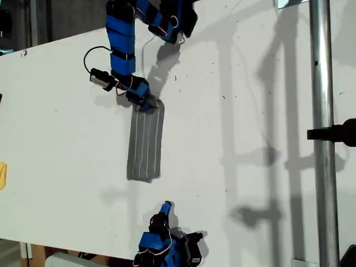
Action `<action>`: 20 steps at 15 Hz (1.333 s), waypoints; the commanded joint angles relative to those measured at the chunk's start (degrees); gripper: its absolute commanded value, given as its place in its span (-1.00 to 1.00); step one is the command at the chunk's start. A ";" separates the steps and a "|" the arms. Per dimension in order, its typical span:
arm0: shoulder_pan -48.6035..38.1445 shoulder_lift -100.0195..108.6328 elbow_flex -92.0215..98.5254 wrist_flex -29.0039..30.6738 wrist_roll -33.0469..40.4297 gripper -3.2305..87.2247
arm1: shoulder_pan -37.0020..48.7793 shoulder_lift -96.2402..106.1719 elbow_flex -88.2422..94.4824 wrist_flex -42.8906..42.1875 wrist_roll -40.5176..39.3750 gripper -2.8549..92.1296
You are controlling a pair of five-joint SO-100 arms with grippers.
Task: Grasp corners of a towel and fold twice.
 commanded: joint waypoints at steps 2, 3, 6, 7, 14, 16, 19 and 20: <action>-0.62 0.18 0.26 0.26 0.09 -0.99 | -3.78 34.72 6.59 24.43 1.76 -0.94; -0.62 0.18 0.26 0.26 0.09 -0.99 | -4.92 46.41 6.68 34.45 3.34 -0.94; -0.70 0.18 0.26 0.26 0.09 -0.99 | -5.10 56.51 0.00 51.24 3.87 -0.94; -0.70 0.18 0.26 0.18 0.09 -0.99 | -5.80 52.91 1.85 45.53 3.69 -0.94; -0.62 0.18 0.26 0.26 0.09 -0.99 | -10.63 1.67 -22.94 14.68 -2.29 -0.94; -0.44 0.18 0.26 0.26 0.09 -0.99 | -10.90 -5.10 -27.51 9.84 -5.36 -0.93; -0.44 0.18 0.26 0.26 0.09 -0.99 | -10.28 -12.74 -38.32 4.48 -19.25 0.10; -0.44 0.18 0.26 0.26 0.09 -0.99 | -10.02 -13.18 -40.87 3.60 -21.88 -0.17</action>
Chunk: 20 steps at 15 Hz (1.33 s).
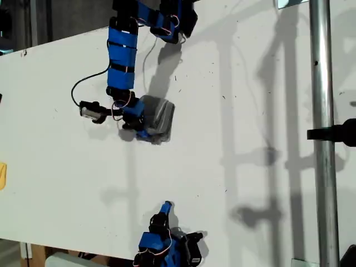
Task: Grasp corners of a towel and fold twice.
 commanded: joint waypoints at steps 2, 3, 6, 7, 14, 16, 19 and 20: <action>-0.26 0.18 0.26 0.26 0.18 -0.99 | 1.93 2.81 -7.73 -2.46 -5.71 -0.66; -0.26 0.18 0.26 0.26 0.09 -0.99 | 2.90 4.75 -7.73 -1.76 -6.68 -0.66; -0.44 0.18 0.26 2.11 -4.48 -0.97 | 6.33 16.00 -5.27 4.92 -8.96 -0.78; -0.44 0.18 0.26 2.81 -8.26 -0.83 | 7.82 21.62 -1.49 7.91 -9.23 -0.89; 3.96 0.09 0.26 2.90 -5.98 -0.80 | 2.20 77.61 58.89 18.28 10.46 -0.94; 4.48 0.09 0.26 2.90 -1.41 -0.81 | 1.32 101.69 70.93 31.90 16.61 -0.94; 4.48 0.09 0.26 2.99 17.23 -0.81 | -4.39 107.84 74.09 36.04 21.97 -0.83; 4.48 0.09 0.26 2.99 17.31 -0.81 | -7.47 107.93 74.18 36.04 21.97 -0.83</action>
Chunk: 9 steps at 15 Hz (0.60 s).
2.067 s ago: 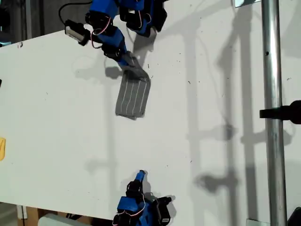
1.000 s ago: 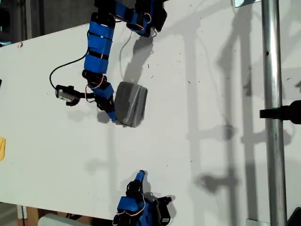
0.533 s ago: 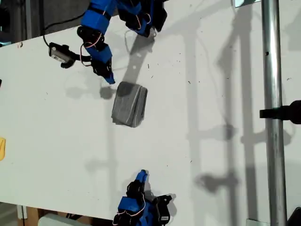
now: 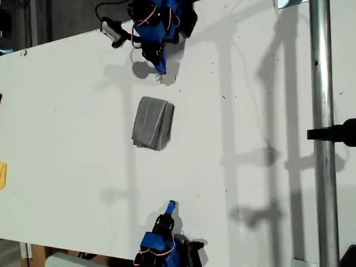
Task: Grasp corners of a towel and fold twice.
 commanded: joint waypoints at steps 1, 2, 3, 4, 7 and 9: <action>0.26 0.09 0.26 0.35 2.81 -0.81 | -5.80 0.79 -0.35 1.05 0.70 -0.83; 0.26 0.09 0.26 0.35 2.81 -0.81 | -8.44 0.79 -0.35 1.05 0.70 -0.83; 0.26 0.09 0.26 0.35 2.81 -0.81 | -10.63 0.79 -0.35 1.05 0.70 -0.83; 0.18 0.09 0.26 0.35 2.81 -0.81 | -11.78 0.88 -0.44 1.49 5.19 -0.83; 0.18 0.09 0.26 0.35 2.81 -0.81 | -11.87 0.88 -0.35 1.58 3.43 -0.82; 0.18 0.09 0.26 0.35 2.81 -0.81 | -11.78 0.88 -0.35 1.58 3.43 -0.82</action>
